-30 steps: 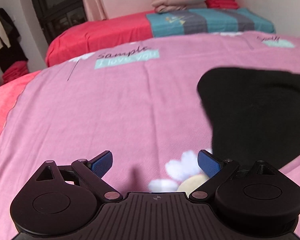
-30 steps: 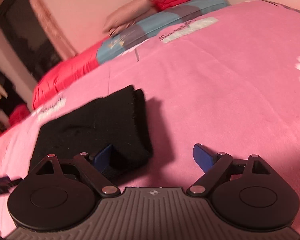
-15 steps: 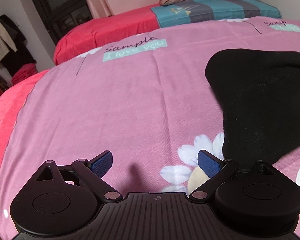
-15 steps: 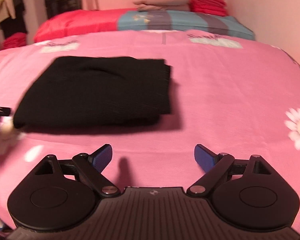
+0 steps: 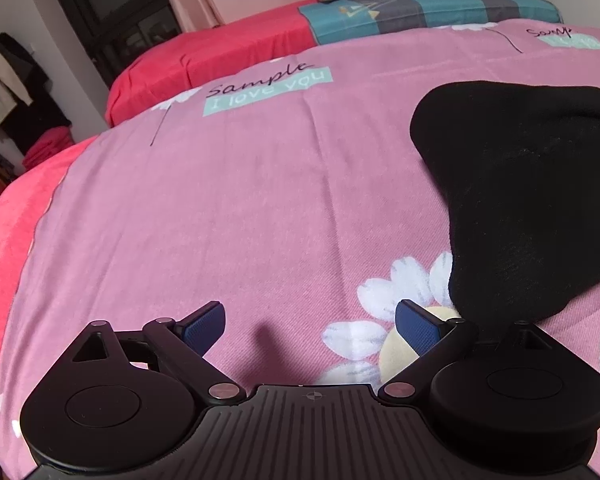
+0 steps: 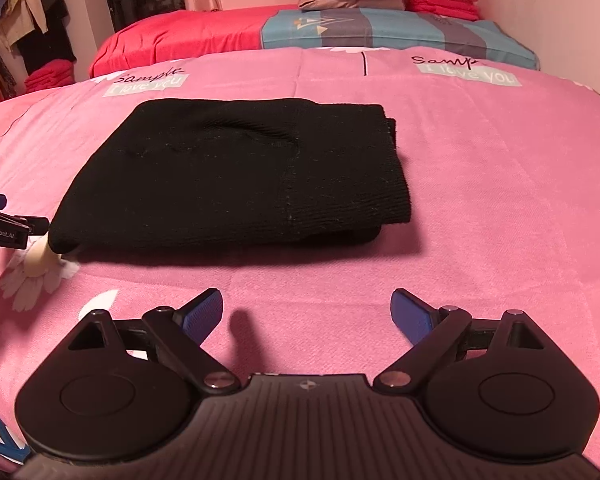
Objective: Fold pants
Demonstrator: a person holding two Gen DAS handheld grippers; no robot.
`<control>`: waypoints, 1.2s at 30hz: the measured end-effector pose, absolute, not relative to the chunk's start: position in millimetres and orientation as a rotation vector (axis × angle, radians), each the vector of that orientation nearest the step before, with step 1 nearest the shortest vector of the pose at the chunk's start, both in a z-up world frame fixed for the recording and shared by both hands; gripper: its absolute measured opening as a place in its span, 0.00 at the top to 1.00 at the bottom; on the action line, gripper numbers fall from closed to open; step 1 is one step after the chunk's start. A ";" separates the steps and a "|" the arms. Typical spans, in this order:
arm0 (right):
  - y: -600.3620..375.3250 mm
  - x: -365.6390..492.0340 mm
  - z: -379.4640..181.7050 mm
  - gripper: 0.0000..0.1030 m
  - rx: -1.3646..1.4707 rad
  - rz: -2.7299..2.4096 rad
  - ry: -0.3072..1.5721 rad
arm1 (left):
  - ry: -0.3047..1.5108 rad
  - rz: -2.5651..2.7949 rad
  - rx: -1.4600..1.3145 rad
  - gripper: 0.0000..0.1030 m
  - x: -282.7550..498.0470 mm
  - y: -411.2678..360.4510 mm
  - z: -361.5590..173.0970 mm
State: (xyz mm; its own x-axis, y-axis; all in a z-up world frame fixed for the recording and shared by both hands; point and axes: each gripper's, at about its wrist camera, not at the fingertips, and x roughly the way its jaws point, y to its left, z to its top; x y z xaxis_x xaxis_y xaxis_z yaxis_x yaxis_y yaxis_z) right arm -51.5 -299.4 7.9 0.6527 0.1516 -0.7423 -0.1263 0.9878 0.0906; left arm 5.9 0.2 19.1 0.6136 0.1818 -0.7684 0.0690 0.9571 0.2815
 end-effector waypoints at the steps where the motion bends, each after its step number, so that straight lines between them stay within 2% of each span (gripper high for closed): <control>1: -298.4 -51.0 8.1 0.09 0.030 0.158 0.844 | 0.912 0.065 0.299 0.00 5.8 -0.2 18.9; 36: -289.0 -41.3 8.5 0.06 0.055 0.201 0.838 | 0.941 0.056 0.297 0.00 8.2 -3.0 17.1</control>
